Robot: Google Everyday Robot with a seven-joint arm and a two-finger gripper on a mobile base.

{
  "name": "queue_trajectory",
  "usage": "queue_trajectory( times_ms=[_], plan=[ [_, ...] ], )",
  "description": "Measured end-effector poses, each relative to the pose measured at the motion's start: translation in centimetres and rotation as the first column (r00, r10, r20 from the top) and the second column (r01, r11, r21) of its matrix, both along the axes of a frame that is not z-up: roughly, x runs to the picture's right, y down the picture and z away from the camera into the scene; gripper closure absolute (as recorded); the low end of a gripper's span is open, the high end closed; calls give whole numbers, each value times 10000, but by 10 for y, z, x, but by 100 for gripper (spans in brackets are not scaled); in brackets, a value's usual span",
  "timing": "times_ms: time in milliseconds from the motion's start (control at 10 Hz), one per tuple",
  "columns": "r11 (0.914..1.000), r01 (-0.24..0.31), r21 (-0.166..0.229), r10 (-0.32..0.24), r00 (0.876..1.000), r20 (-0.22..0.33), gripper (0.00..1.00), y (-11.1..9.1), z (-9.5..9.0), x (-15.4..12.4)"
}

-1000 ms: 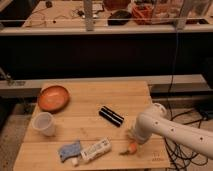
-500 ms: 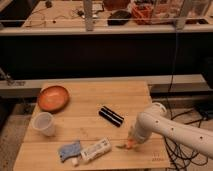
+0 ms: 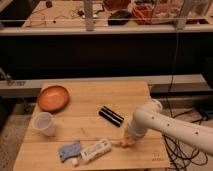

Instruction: Place the pepper on the white sponge

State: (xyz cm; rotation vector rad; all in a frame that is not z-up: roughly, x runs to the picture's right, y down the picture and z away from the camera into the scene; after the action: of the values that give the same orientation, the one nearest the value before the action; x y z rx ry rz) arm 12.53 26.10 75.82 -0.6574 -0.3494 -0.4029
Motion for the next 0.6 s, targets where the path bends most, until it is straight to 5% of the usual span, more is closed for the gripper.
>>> queue_trajectory(
  times_ms=[600],
  plan=[
    [9993,336,173,-343,9985,424,99,-27,-4,-30]
  ],
)
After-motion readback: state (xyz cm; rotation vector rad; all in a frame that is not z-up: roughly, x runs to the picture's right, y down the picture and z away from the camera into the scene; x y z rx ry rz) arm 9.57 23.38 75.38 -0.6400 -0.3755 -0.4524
